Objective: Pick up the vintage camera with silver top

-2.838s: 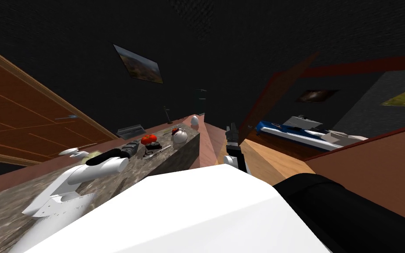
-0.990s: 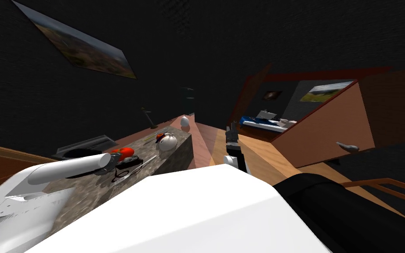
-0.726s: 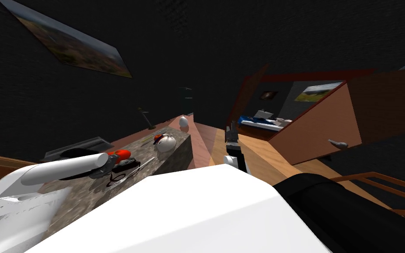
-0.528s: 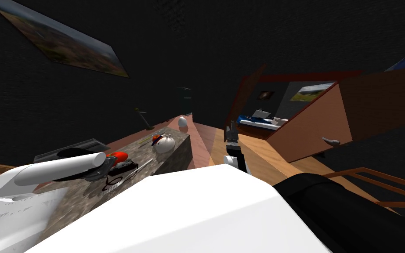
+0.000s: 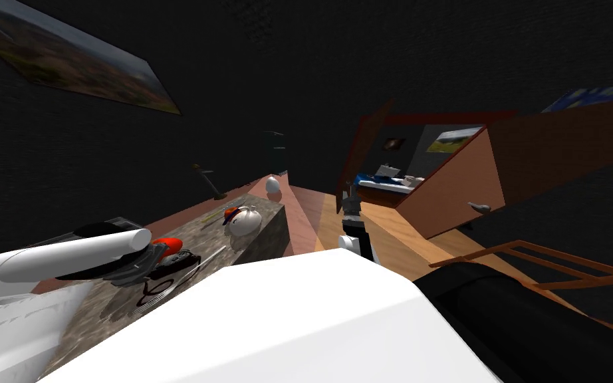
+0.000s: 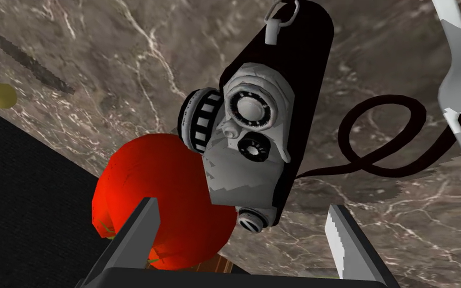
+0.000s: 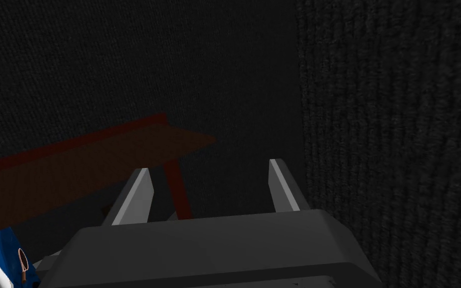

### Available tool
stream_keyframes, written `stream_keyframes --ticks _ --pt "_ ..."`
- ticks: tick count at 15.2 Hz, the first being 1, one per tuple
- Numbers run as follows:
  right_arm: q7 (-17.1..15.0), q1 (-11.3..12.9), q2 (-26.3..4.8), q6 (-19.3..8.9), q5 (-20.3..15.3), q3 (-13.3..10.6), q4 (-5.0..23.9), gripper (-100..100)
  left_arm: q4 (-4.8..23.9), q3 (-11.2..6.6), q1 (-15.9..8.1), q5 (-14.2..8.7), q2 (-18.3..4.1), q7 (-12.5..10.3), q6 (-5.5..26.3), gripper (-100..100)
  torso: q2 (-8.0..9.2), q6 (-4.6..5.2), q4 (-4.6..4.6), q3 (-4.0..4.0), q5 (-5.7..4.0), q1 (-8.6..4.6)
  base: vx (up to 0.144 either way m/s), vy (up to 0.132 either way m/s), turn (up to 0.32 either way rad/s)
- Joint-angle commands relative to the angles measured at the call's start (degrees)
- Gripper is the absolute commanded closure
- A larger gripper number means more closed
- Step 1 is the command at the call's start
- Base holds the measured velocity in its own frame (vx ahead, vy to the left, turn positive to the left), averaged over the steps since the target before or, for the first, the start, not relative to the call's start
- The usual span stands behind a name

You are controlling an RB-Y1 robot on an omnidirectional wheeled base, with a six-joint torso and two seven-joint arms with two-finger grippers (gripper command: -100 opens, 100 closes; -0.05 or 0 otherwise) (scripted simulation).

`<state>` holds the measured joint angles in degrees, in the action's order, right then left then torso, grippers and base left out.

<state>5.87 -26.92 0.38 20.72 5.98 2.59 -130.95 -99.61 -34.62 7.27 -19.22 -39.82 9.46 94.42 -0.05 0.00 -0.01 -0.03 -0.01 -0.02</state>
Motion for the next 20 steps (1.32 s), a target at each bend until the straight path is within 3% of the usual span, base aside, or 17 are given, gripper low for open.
stream_keyframes --ticks 1,10,15,20 --pt "0.0 0.0 0.0 0.0 0.0 0.0 0.0 0 0.7 -0.49 -0.3 -0.2 -0.4 0.2 2.7 -100 0.0 0.0 0.0 0.0 0.0 0.0 0.016 0.014 -0.112" --pt "0.0 0.0 0.0 0.0 0.0 0.0 0.0 0 3.0 -2.43 -1.6 -1.1 -2.1 0.8 11.8 -100 0.01 -0.03 0.0 0.0 0.01 0.02 0.016 0.017 -0.081" --pt "0.0 0.0 0.0 0.0 0.0 0.0 0.0 0 3.7 -3.0 -2.0 -1.3 -2.6 1.0 15.3 -100 0.02 -0.03 0.0 0.01 0.01 0.04 0.012 0.02 -0.053" --pt "0.0 0.0 0.0 0.0 0.0 0.0 0.0 0 6.4 -1.54 -2.0 -0.4 -1.6 0.9 11.0 -100 0.11 -0.03 0.02 0.06 0.02 0.02 -0.008 0.014 -0.008"
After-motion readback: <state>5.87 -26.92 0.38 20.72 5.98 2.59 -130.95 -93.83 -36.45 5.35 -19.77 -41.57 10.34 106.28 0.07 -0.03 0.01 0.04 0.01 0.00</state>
